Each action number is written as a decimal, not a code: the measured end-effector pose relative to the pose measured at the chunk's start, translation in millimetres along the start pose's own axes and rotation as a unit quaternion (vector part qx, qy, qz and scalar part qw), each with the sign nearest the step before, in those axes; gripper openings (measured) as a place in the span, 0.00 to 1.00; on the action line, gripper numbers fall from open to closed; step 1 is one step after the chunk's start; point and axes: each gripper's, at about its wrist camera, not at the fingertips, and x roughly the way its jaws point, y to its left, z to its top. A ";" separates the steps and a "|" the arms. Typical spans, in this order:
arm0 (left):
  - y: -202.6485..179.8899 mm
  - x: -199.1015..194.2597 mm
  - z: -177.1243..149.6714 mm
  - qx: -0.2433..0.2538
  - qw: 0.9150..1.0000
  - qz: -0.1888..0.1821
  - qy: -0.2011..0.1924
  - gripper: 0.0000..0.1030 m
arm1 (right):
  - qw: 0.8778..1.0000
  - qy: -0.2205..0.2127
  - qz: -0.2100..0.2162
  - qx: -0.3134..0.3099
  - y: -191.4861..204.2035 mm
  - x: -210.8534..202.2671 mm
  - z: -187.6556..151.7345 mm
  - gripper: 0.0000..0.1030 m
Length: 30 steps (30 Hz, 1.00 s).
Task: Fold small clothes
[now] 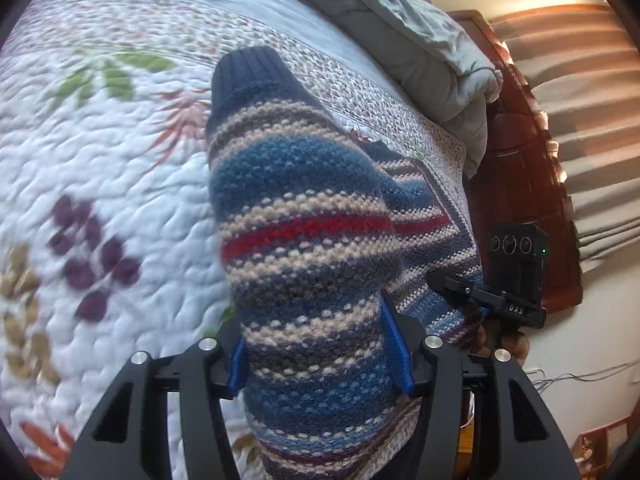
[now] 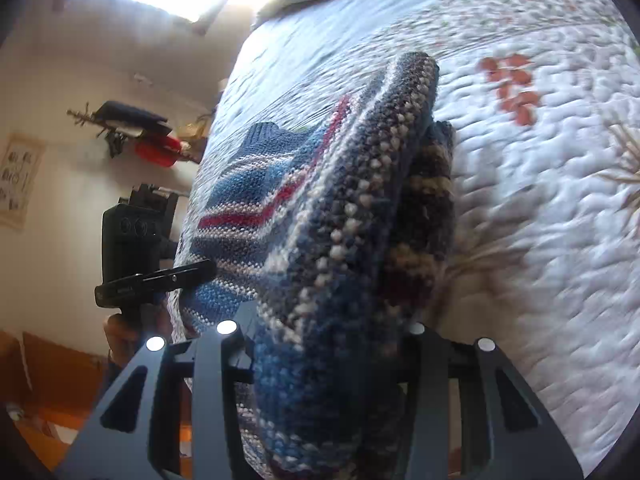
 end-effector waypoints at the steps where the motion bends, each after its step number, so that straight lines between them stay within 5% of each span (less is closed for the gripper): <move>1: 4.2 -11.9 -8.8 -0.002 1.000 0.000 -0.004 0.54 | 1.000 0.002 0.006 -0.003 12.7 4.6 -9.1 0.39; 18: 100.4 -123.3 -148.6 -0.037 0.998 -0.006 -0.051 0.54 | 0.999 0.019 -0.002 -0.045 136.0 96.6 -128.7 0.39; 30: 130.4 -122.0 -175.2 -0.015 0.999 -0.003 -0.052 0.54 | 0.997 0.009 -0.040 -0.064 157.3 144.0 -155.0 0.39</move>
